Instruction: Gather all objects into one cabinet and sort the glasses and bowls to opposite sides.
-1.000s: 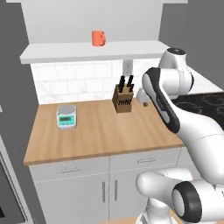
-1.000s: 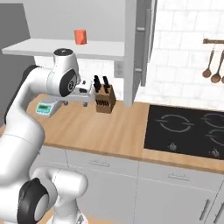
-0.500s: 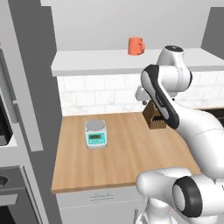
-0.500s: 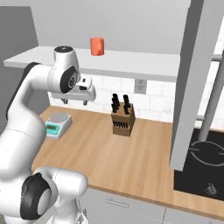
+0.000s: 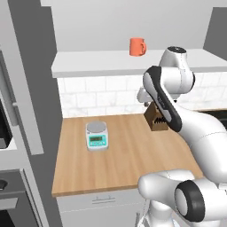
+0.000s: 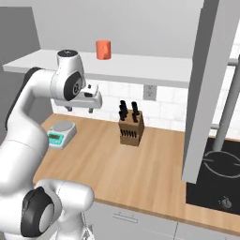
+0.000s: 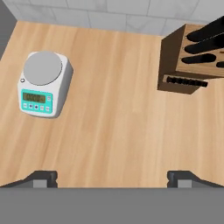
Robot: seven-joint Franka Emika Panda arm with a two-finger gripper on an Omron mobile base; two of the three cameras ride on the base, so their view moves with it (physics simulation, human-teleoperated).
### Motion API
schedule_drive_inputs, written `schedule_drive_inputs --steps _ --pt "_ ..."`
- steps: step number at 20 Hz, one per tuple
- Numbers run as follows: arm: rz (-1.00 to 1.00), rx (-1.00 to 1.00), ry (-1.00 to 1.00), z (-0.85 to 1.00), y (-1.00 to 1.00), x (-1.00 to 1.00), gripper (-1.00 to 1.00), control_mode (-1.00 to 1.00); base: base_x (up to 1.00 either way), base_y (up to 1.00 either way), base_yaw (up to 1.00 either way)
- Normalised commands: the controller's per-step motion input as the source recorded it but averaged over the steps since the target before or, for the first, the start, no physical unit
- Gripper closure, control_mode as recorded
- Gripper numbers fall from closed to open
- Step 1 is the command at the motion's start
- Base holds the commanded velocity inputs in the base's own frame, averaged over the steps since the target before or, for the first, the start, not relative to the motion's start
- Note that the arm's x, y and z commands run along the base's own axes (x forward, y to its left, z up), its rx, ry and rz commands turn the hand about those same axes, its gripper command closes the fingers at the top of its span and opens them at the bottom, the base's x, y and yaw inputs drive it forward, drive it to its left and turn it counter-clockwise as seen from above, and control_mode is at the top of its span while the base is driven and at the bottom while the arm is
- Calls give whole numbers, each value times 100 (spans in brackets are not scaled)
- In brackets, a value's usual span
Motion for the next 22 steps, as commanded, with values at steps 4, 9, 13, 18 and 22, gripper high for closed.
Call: schedule_drive_inputs --steps 4,9,13,18,22 --pt "0 0 0 0 0 0 -100 100 51 0 0" --pt "0 0 0 0 0 5 -100 -100 31 0 0" --pt "0 0 -1 0 0 10 -100 -100 0 0 0" --pt "0 0 -7 9 0 0 -100 -100 0 0 0" --pt "0 0 -10 31 -1 0 -100 -100 0 0 0"
